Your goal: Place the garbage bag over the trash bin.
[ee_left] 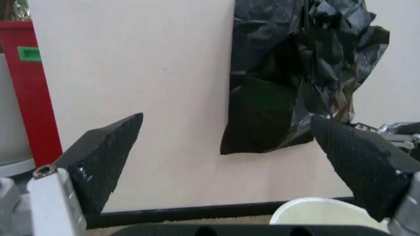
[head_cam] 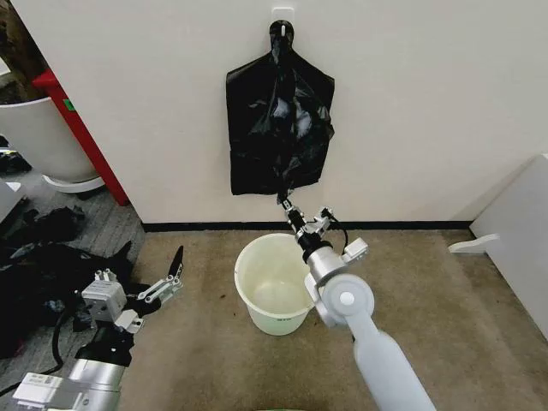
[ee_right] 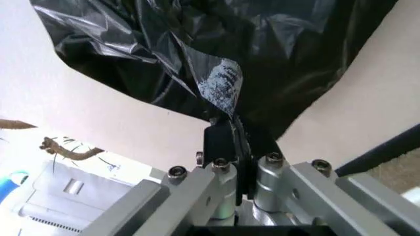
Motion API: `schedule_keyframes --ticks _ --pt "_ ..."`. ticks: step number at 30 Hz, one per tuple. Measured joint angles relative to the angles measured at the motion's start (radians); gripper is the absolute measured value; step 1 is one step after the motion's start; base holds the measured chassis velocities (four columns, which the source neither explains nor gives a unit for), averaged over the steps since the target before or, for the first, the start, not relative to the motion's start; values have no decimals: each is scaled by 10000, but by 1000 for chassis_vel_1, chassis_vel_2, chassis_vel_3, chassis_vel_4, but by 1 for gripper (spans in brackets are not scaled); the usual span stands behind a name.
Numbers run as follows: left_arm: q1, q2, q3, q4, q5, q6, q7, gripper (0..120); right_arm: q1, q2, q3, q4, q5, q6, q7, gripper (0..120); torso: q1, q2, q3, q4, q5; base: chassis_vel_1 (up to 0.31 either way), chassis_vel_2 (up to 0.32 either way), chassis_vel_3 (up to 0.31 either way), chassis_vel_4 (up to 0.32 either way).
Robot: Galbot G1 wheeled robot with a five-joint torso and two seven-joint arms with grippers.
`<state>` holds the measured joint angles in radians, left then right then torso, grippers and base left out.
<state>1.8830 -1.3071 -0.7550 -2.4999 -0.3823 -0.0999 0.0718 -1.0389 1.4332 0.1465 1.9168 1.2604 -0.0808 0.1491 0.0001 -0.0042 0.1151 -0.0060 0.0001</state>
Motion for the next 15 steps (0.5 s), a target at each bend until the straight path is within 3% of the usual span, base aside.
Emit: schedule_keyframes --ticks 15 --pt "-74 16 4 0 -14 -59 98 100 -712 68 -56 198 -601 104 -203 0 0 0 0 0 -1 0 0 0 0"
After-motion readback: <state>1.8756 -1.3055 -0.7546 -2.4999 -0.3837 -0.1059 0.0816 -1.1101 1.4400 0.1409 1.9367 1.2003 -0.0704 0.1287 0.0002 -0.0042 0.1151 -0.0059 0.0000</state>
